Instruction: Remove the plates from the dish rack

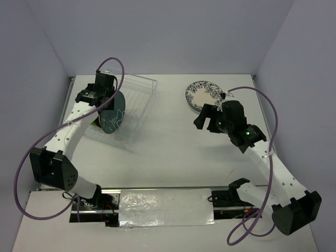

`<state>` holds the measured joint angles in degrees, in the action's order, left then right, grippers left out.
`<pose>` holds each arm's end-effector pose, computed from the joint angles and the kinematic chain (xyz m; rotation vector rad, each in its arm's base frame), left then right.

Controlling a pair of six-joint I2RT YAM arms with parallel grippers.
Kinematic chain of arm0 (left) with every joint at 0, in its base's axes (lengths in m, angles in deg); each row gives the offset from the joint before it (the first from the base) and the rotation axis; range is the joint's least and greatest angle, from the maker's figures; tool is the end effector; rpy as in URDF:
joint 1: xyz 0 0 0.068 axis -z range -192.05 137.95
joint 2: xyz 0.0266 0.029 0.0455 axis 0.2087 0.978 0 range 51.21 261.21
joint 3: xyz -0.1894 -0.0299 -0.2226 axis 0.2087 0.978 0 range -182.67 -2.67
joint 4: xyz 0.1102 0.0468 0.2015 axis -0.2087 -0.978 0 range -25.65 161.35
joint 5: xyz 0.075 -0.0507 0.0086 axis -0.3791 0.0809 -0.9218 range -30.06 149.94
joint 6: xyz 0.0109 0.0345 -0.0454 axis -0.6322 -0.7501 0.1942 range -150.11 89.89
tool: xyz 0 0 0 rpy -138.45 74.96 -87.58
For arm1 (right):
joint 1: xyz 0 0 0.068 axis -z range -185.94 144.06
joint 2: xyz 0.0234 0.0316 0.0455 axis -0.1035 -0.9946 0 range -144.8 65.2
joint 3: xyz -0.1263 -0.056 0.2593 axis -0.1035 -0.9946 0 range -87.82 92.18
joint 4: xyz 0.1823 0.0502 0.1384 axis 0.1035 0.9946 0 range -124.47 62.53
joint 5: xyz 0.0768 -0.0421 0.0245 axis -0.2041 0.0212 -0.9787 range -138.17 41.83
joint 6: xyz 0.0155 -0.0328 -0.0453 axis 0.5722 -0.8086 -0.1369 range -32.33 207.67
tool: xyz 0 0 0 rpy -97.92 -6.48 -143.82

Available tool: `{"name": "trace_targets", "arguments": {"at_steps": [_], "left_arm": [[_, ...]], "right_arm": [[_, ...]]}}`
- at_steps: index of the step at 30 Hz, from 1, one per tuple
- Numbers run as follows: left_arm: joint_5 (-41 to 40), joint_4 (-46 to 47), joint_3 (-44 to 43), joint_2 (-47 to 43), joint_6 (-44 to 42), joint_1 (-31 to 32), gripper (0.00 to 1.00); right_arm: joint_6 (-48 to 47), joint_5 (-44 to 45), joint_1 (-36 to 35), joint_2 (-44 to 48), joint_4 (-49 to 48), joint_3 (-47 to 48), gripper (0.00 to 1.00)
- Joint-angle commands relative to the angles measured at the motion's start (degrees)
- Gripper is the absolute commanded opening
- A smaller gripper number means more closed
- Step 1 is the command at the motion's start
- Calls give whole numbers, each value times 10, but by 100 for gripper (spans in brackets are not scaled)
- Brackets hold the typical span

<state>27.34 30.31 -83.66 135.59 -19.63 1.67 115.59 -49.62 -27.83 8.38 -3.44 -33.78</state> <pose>0.2860 -0.0467 0.3685 -0.2099 2.2272 0.4395 0.1650 0.0673 0.3378 0.1013 2.2063 0.5221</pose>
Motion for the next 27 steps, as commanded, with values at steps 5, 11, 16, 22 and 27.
{"name": "trace_targets", "arguments": {"at_steps": [5, 11, 16, 22, 27], "left_arm": [[54, 31, -4, 16, -14, -5, 40], [47, 31, 5, 4, -19, -4, 16], [40, 18, -1, -9, -25, -3, 0], [11, -21, -63, -35, -27, 7, 0], [17, -65, -148, -56, -30, 21, 0]], "right_arm": [[9, -12, -32, 92, 2, 31, 98], [33, -13, -47, 149, 13, 52, 98], [41, 2, -50, 184, 37, 71, 97], [42, 10, -50, 182, 41, 75, 97], [46, 5, -51, 167, 30, 64, 99]]}}
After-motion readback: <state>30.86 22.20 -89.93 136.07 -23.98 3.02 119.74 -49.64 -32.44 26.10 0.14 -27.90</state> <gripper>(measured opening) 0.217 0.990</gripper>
